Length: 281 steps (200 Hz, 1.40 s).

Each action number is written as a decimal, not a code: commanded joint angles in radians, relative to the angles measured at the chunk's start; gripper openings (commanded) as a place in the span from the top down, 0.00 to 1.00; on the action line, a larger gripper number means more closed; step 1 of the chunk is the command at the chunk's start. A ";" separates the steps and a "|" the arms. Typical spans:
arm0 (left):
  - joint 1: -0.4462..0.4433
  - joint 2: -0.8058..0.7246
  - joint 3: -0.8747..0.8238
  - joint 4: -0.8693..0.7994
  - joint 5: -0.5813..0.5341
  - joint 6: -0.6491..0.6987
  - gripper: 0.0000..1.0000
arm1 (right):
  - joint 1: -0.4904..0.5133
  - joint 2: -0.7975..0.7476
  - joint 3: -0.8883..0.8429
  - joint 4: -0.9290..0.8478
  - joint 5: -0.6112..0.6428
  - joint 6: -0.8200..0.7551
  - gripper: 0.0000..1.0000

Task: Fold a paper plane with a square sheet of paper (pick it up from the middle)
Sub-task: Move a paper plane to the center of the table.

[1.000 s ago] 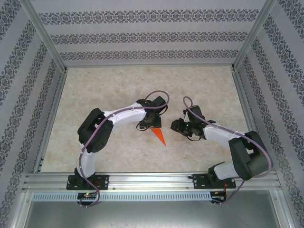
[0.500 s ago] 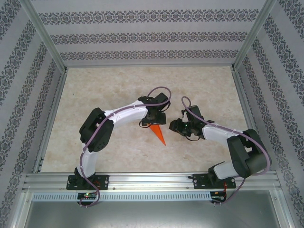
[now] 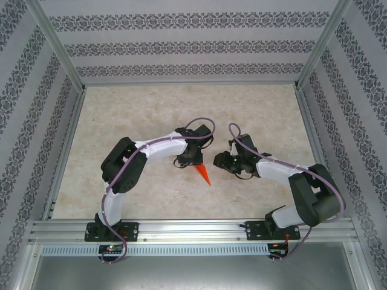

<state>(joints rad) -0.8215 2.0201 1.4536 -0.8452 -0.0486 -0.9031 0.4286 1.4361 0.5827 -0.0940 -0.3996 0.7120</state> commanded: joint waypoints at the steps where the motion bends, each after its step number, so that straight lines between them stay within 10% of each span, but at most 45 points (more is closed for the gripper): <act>1: -0.015 -0.121 -0.093 0.082 -0.036 -0.016 0.67 | 0.035 0.009 0.043 0.010 -0.006 -0.026 0.61; 97: -0.008 -0.213 -0.269 0.258 -0.006 -0.017 0.91 | 0.146 0.083 0.130 -0.034 0.022 -0.117 0.58; 281: -0.004 -0.215 -0.278 0.241 0.000 -0.006 0.92 | 0.159 0.183 0.137 0.083 -0.188 -0.180 0.54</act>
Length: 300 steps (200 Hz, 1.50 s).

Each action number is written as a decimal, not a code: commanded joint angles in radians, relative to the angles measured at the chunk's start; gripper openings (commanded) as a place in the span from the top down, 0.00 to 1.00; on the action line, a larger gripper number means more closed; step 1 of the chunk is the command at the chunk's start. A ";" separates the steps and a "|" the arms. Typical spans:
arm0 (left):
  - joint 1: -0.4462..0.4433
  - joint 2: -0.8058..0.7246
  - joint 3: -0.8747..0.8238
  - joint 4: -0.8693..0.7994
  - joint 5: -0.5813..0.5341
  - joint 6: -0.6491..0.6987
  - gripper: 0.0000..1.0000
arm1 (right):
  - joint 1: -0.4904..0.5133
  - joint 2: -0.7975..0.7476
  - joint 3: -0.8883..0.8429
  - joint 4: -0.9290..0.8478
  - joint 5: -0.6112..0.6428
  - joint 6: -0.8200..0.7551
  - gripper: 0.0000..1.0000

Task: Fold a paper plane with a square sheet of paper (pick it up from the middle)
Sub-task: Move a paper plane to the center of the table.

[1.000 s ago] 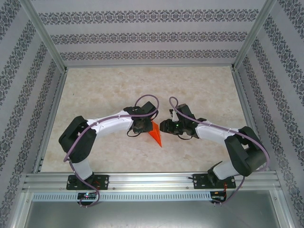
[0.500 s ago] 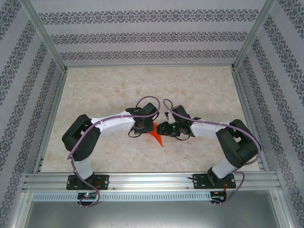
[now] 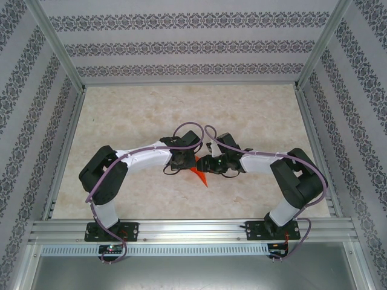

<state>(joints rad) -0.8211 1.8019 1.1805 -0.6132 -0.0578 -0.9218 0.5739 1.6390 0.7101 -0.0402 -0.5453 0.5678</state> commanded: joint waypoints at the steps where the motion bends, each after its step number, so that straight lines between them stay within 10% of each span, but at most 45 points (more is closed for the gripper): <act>1: -0.003 0.004 -0.005 0.009 0.010 0.012 0.92 | 0.013 -0.021 0.009 0.030 -0.042 -0.037 0.54; 200: -0.003 0.008 0.003 -0.002 0.016 0.020 0.92 | 0.033 -0.027 -0.020 0.045 -0.034 -0.081 0.49; 300: -0.003 -0.009 -0.009 0.009 0.022 0.029 0.92 | 0.057 0.033 0.025 0.015 0.036 -0.111 0.66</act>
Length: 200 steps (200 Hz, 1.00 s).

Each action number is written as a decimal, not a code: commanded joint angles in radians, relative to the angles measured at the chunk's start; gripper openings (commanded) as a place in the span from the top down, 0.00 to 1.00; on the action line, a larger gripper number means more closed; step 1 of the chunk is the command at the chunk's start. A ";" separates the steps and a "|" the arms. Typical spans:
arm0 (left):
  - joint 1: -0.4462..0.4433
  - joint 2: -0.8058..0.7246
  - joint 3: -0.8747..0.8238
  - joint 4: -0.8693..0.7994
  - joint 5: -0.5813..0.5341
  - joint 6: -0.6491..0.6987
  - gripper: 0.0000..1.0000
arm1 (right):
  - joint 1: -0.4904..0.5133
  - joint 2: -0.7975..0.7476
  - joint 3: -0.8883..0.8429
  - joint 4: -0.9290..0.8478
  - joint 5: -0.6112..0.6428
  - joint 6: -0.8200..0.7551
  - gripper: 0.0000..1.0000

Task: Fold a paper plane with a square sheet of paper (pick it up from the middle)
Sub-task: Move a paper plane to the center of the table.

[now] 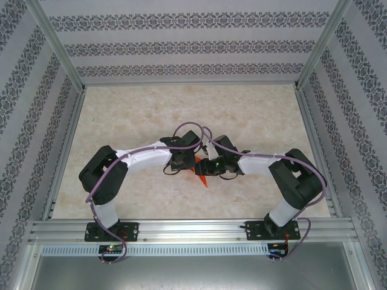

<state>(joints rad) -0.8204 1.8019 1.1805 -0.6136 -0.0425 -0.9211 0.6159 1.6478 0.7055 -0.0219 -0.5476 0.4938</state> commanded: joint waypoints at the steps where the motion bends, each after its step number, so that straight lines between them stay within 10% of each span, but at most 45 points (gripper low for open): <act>1: -0.004 -0.009 -0.010 0.009 0.006 0.028 0.92 | 0.016 0.025 0.031 -0.005 0.039 -0.039 0.66; 129: -0.002 -0.012 -0.017 -0.028 -0.022 0.045 0.92 | -0.014 0.016 0.011 0.065 -0.060 -0.016 0.56; 200: -0.002 -0.015 -0.012 -0.024 -0.017 0.053 0.92 | 0.016 0.048 0.050 -0.071 0.085 -0.083 0.62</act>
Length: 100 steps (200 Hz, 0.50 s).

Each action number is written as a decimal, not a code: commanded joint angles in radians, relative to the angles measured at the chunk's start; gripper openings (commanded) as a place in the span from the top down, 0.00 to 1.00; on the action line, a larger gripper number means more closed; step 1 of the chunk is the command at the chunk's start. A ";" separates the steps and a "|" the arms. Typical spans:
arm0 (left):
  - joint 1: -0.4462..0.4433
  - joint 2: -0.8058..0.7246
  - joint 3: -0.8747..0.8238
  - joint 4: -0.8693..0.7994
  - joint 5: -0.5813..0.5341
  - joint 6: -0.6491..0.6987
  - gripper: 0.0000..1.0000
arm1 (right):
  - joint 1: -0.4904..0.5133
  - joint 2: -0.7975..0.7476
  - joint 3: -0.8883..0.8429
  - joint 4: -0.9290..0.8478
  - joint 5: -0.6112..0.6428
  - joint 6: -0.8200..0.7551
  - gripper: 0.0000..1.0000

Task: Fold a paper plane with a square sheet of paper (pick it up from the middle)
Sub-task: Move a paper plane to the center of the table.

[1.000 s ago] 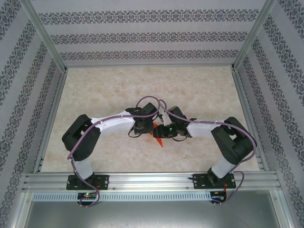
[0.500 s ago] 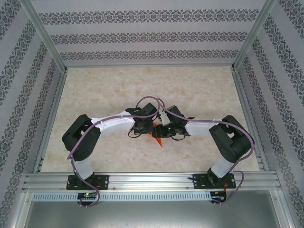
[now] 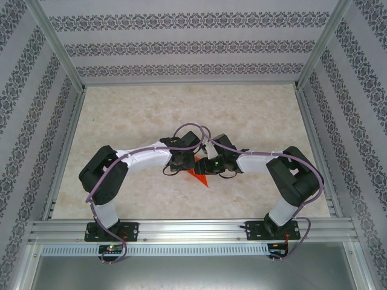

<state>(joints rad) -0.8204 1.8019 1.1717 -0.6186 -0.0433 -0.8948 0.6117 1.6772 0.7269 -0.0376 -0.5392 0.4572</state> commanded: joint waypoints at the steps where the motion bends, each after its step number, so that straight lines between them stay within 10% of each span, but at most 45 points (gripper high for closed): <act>1: -0.002 -0.015 -0.003 -0.020 -0.017 0.026 0.92 | 0.020 0.018 0.029 -0.056 0.078 -0.046 0.63; 100: -0.001 -0.035 -0.015 -0.003 -0.015 0.021 0.87 | 0.086 -0.016 0.082 -0.171 0.250 -0.106 0.88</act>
<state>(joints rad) -0.8204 1.8019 1.1713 -0.6201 -0.0433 -0.8909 0.6746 1.6810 0.7807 -0.1547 -0.3691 0.3935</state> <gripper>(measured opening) 0.113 0.164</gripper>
